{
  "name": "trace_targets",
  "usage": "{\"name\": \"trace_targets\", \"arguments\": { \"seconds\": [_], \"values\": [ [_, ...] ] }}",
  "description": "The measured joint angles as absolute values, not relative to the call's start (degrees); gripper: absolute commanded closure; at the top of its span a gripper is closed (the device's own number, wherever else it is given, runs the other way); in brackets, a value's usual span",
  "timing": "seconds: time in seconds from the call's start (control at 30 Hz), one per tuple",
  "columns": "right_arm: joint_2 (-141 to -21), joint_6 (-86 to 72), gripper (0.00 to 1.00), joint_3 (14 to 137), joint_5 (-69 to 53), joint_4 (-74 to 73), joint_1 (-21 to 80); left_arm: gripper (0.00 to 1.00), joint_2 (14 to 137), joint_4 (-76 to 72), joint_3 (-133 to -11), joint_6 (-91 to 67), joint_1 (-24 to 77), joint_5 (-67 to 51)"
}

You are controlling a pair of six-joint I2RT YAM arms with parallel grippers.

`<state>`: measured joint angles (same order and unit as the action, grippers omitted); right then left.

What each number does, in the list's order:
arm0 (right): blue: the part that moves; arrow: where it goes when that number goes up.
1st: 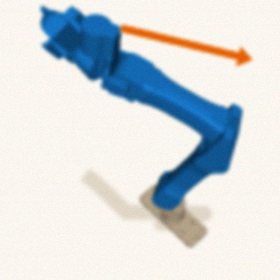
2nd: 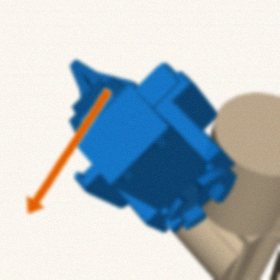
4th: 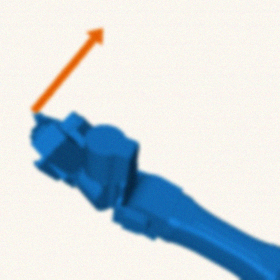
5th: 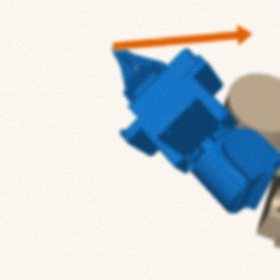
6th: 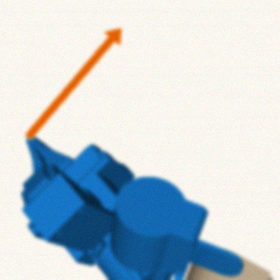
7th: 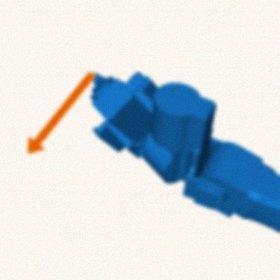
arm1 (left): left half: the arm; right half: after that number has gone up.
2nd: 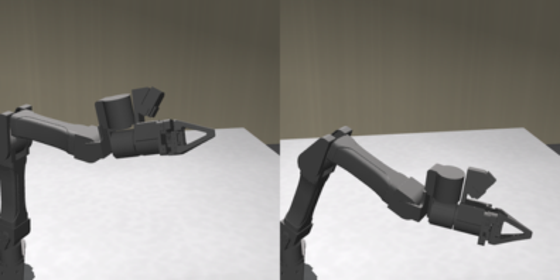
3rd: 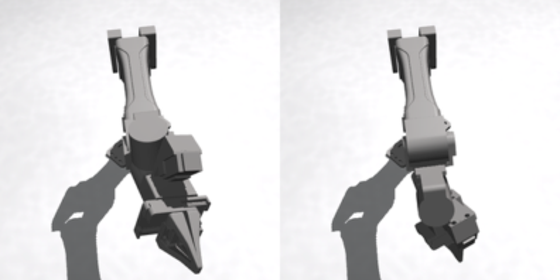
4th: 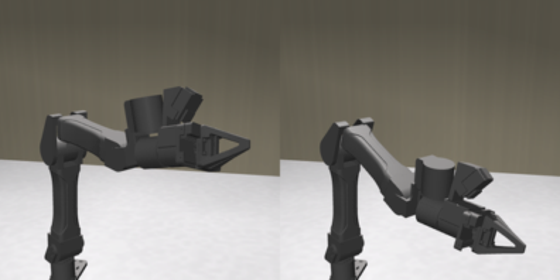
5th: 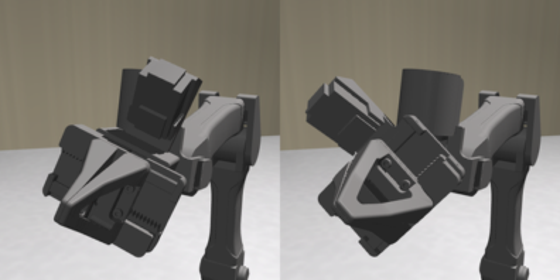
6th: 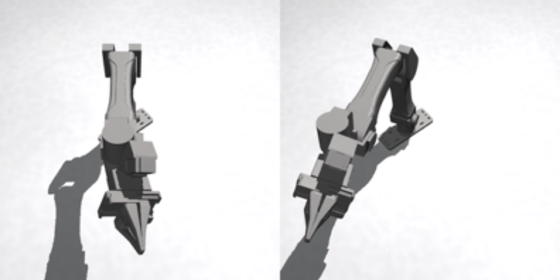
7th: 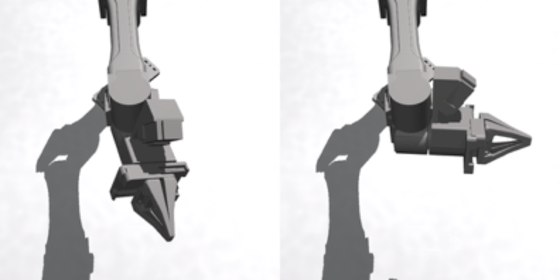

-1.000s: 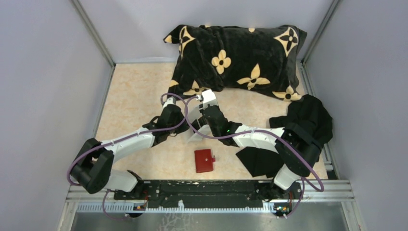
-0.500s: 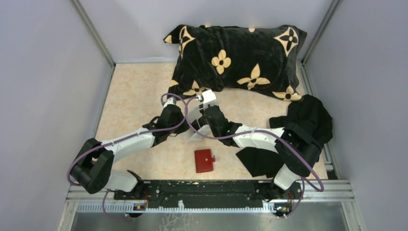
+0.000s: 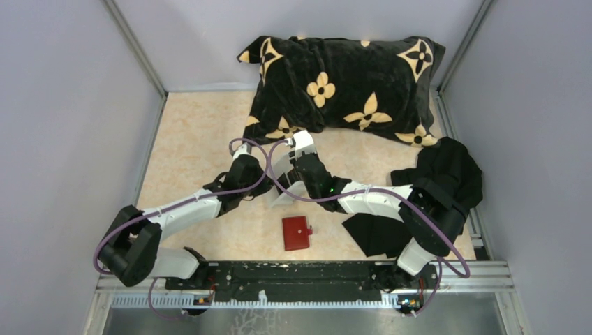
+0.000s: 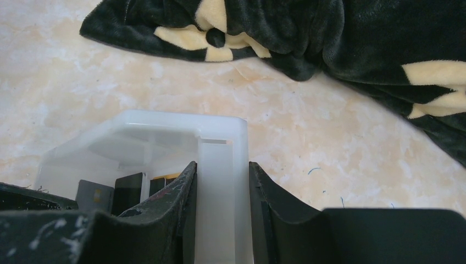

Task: Put the credit cards into the card holder
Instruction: Pick up the credit card from the storage box.

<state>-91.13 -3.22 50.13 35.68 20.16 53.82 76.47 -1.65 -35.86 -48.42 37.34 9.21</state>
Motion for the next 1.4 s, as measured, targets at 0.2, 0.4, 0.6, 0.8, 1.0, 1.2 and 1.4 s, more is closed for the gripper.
{"name": "trace_targets", "arguments": {
  "seconds": [0.2, 0.4, 0.6, 0.8, 1.0, 1.2, 1.4],
  "values": [
    [-91.1, -3.2, 1.0, 50.1, 35.7, 20.1, 53.8, 0.86, 76.6, -2.1, -35.7, -48.7, 37.3, 9.2],
    [-91.1, -3.2, 1.0, 50.1, 35.7, 20.1, 53.8, 0.86, 76.5, -3.0, -35.0, -49.5, 37.3, 9.2],
    [-91.1, -3.2, 1.0, 50.1, 35.7, 20.1, 53.8, 0.87, 75.5, -3.6, -33.8, -49.9, 37.3, 9.7],
    [-91.1, -3.2, 1.0, 50.1, 35.9, 20.1, 53.9, 0.87, 74.5, -3.0, -32.5, -49.9, 37.0, 10.7],
    [-90.9, -3.2, 1.0, 50.1, 34.9, 20.0, 54.7, 0.86, 75.9, -2.3, -31.4, -50.7, 37.9, 8.2],
    [-90.9, -3.2, 1.0, 50.1, 34.8, 20.0, 54.7, 0.84, 76.6, -3.1, -31.3, -51.2, 37.8, 7.2],
    [-90.9, -3.1, 1.0, 50.1, 34.8, 20.0, 54.7, 1.0, 77.6, -3.9, -31.4, -51.4, 37.8, 6.5]
  ]
}}
